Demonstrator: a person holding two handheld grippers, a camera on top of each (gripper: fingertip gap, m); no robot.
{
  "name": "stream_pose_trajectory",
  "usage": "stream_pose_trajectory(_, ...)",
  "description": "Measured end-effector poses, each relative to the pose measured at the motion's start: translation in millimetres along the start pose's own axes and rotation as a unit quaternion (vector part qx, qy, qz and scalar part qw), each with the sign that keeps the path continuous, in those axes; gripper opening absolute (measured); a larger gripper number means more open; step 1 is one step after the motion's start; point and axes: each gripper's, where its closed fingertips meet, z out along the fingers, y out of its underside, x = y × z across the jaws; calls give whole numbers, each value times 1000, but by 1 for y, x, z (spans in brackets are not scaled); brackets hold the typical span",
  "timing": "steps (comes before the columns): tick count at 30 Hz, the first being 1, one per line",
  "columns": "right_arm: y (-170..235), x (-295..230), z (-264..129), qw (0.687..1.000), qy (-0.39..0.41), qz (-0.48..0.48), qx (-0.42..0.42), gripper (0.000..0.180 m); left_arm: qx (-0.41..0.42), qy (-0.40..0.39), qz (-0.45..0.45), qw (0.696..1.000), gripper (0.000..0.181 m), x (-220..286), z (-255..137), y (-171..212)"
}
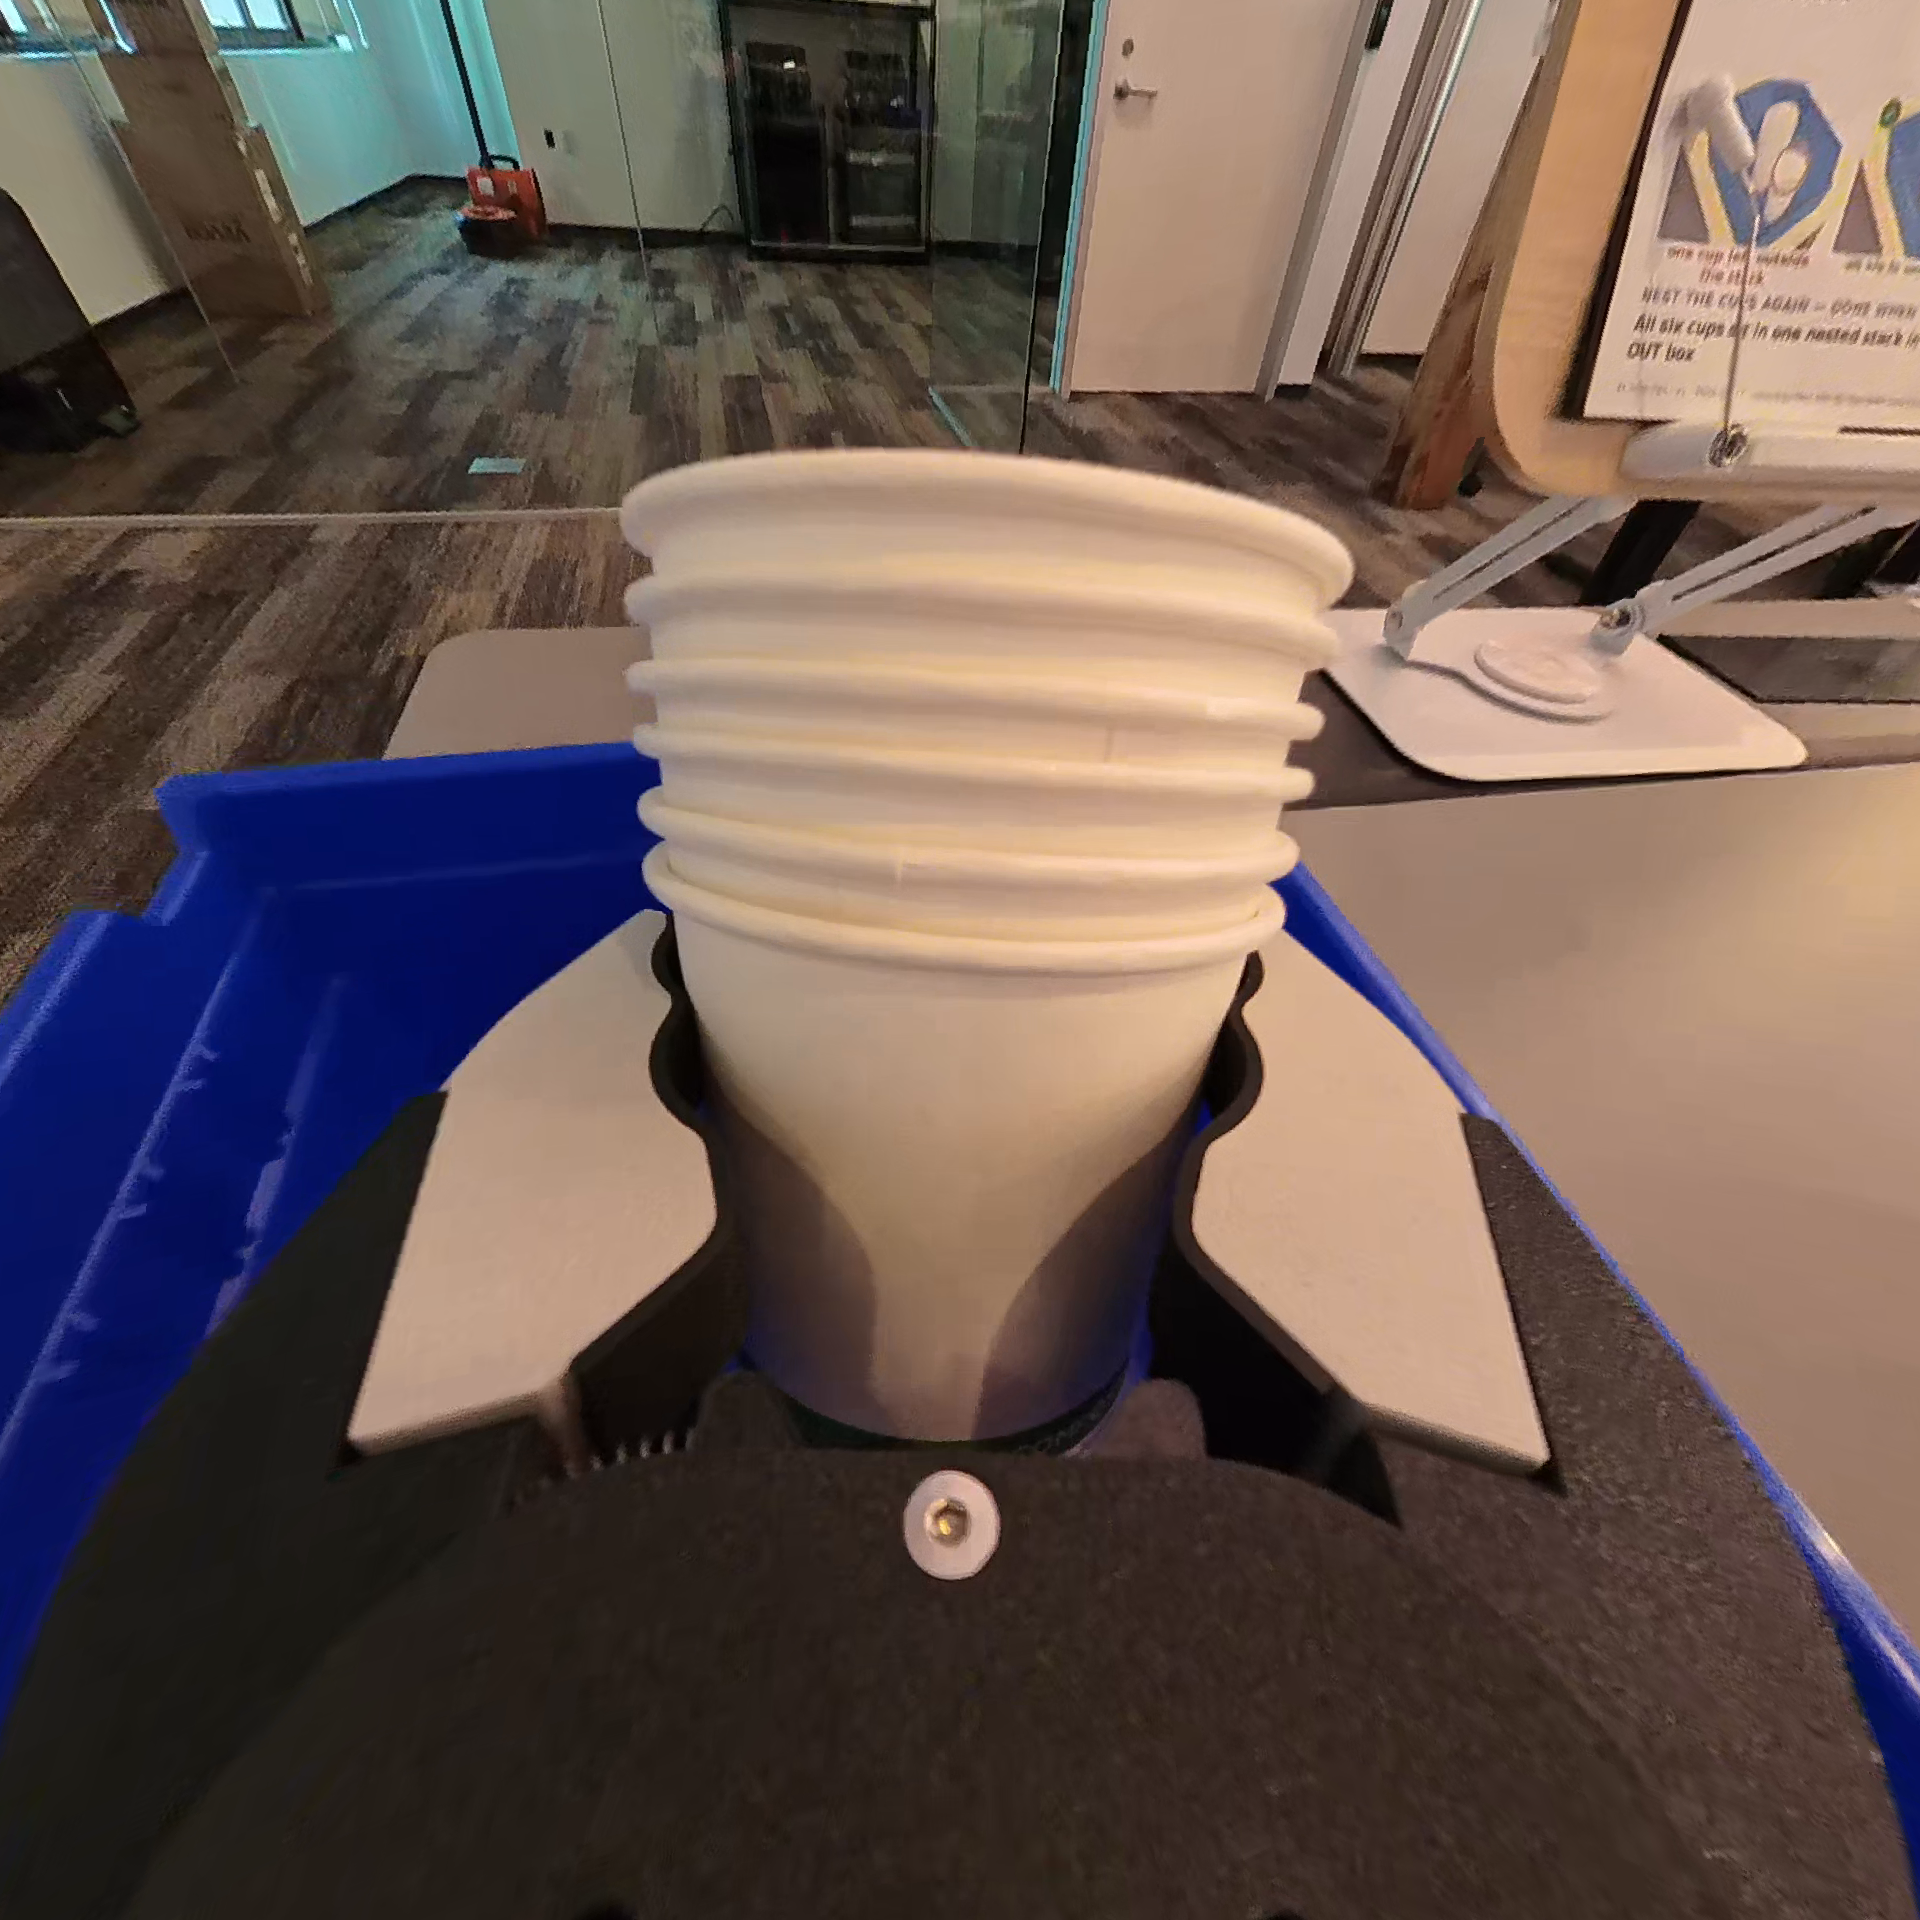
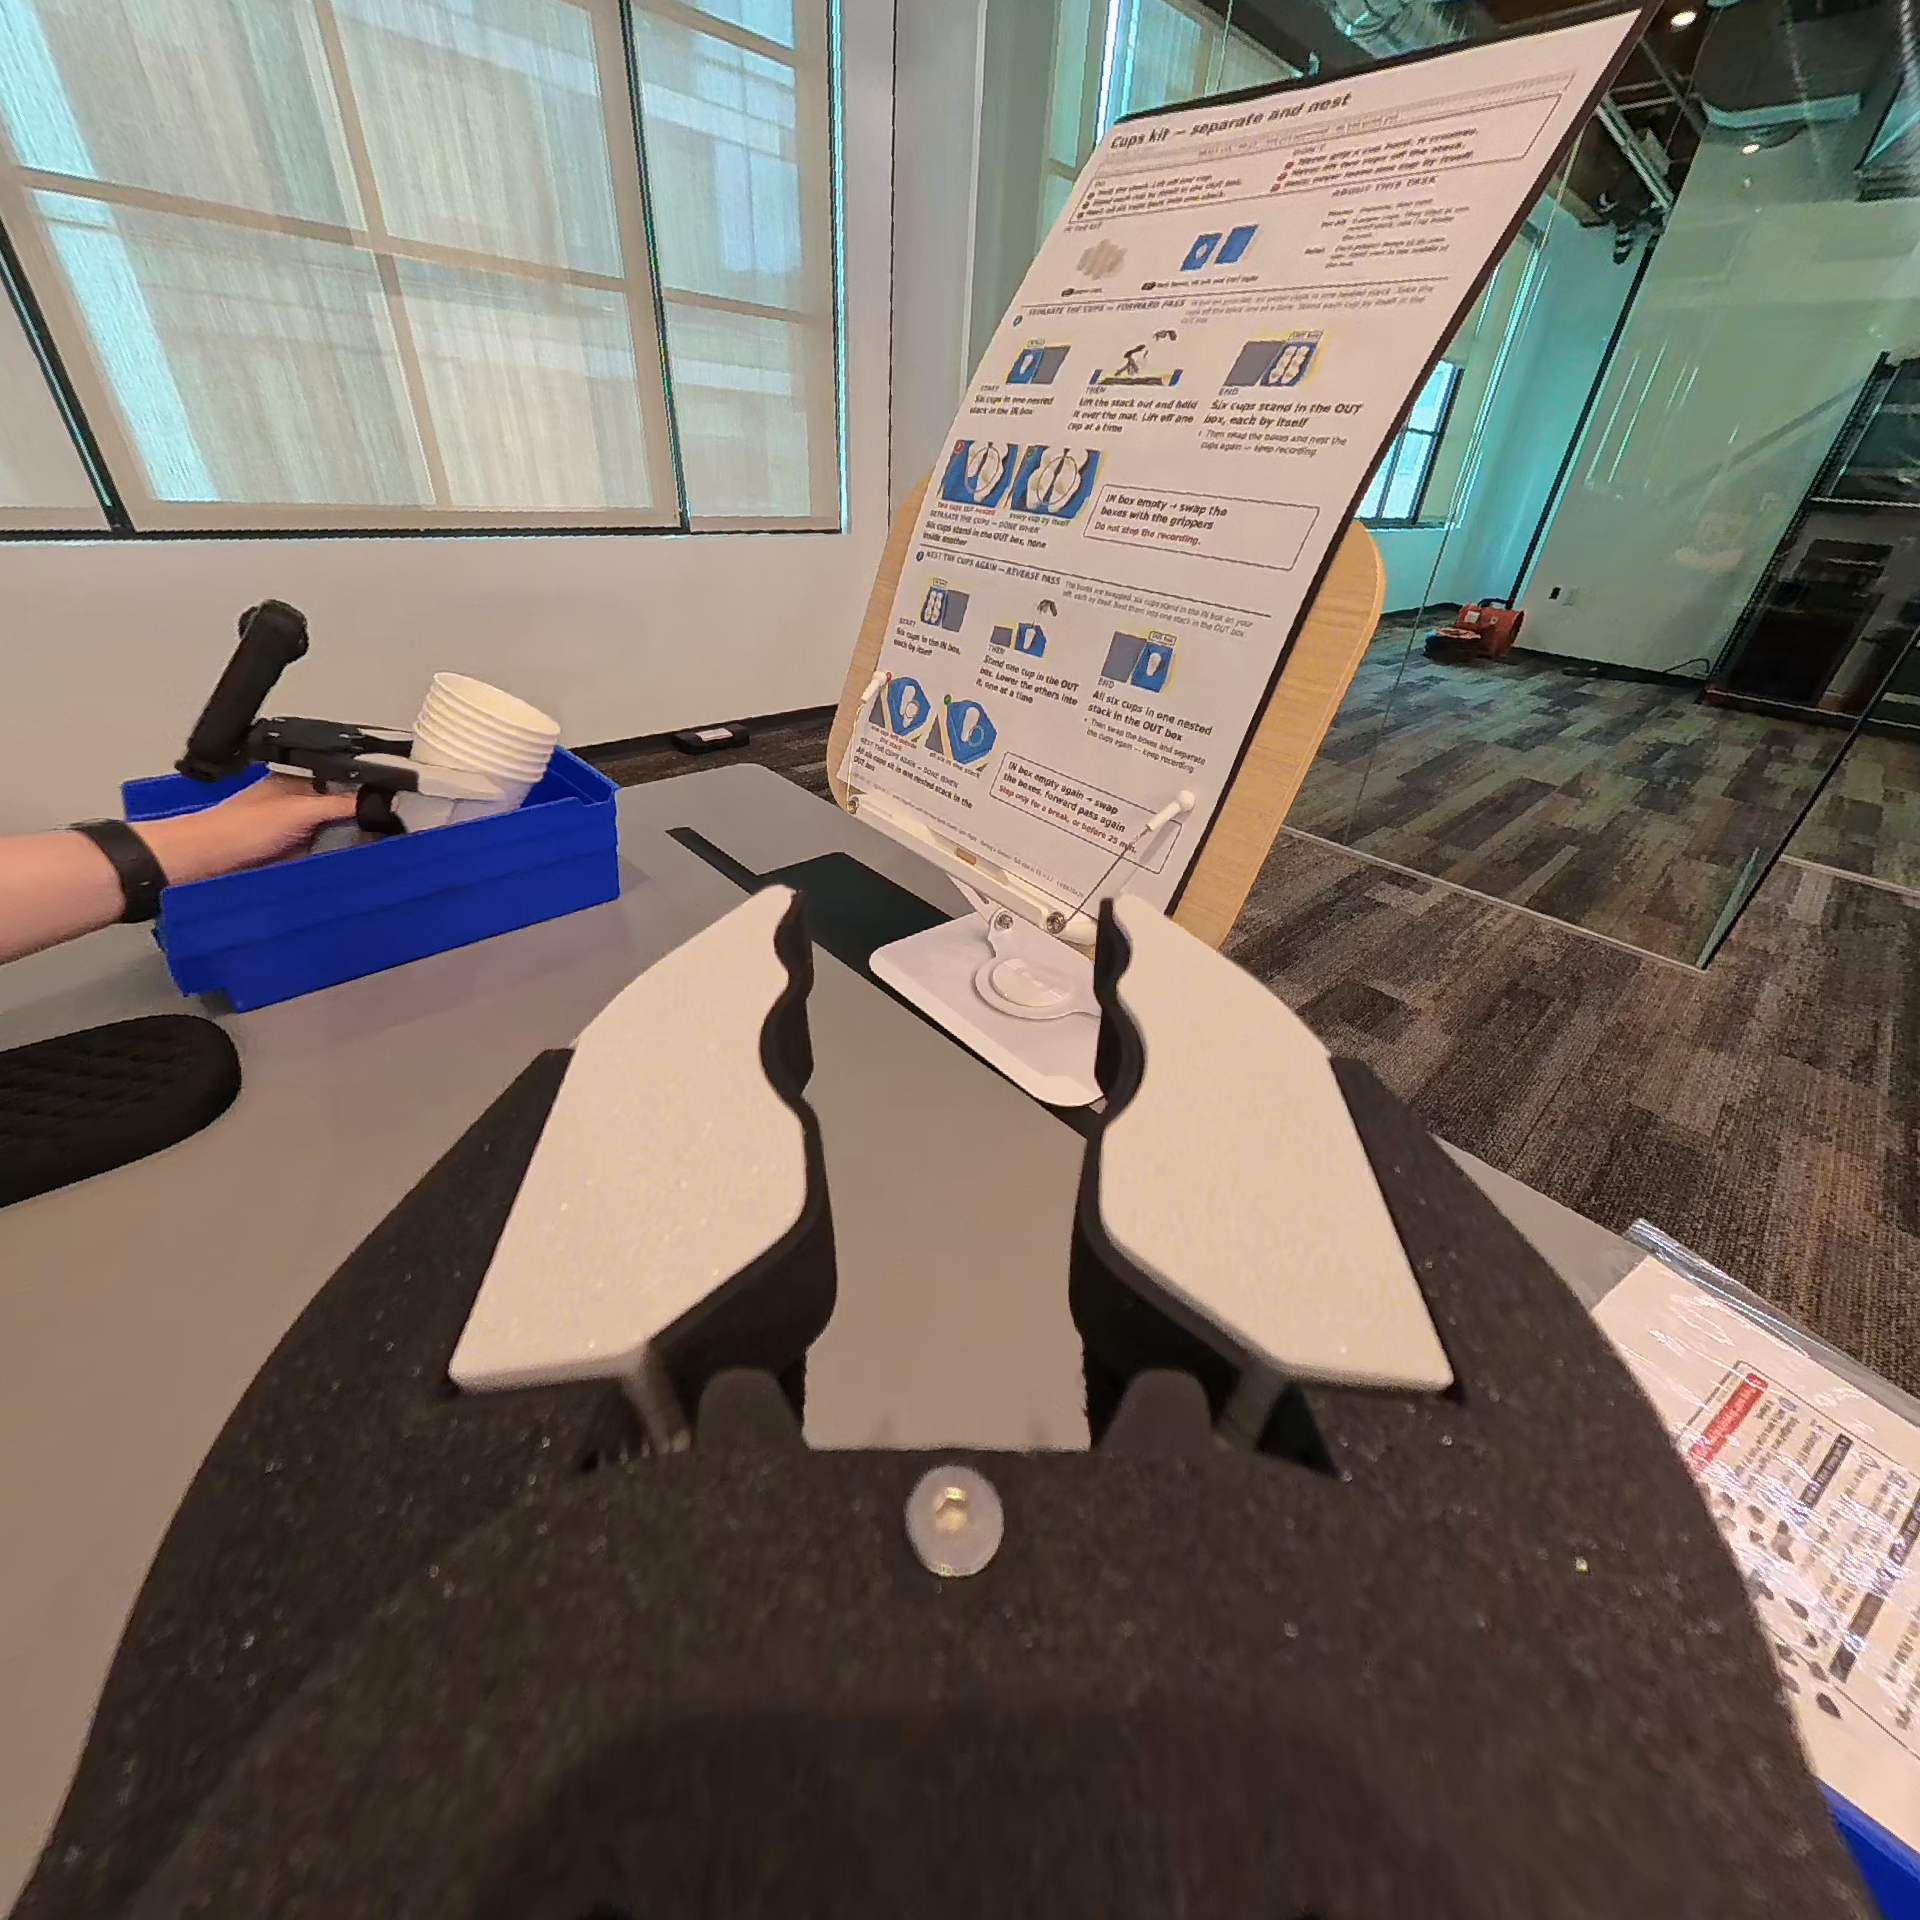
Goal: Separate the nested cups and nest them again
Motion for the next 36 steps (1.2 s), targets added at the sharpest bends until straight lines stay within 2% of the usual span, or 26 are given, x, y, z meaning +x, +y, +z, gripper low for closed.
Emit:
stream_pose_trajectory(8, 3, 3, 0, 1000, 3, -1, -5, 51, -12, 14, 10, 1000, 98, 0, 4, 14)
stream_pose_trajectory(16, 8, 1, 4, 1000, 3, -12, -24, 51, -49, 17, 43, 998, 98, 0, -14, 22)
stream_pose_trajectory(25, 12, -4, 9, 999, 0, -22, -36, 51, -41, 16, 38, 998, 99, -3, -34, 29)
stream_pose_trajectory(30, 13, -5, 9, 999, 1, -25, -40, 51, -44, 1, 26, 999, 115, -7, -34, 33)
stream_pose_trajectory(36, 13, -3, 8, 999, 2, -23, -38, 51, -44, -17, 41, 998, 113, -11, -39, 33)
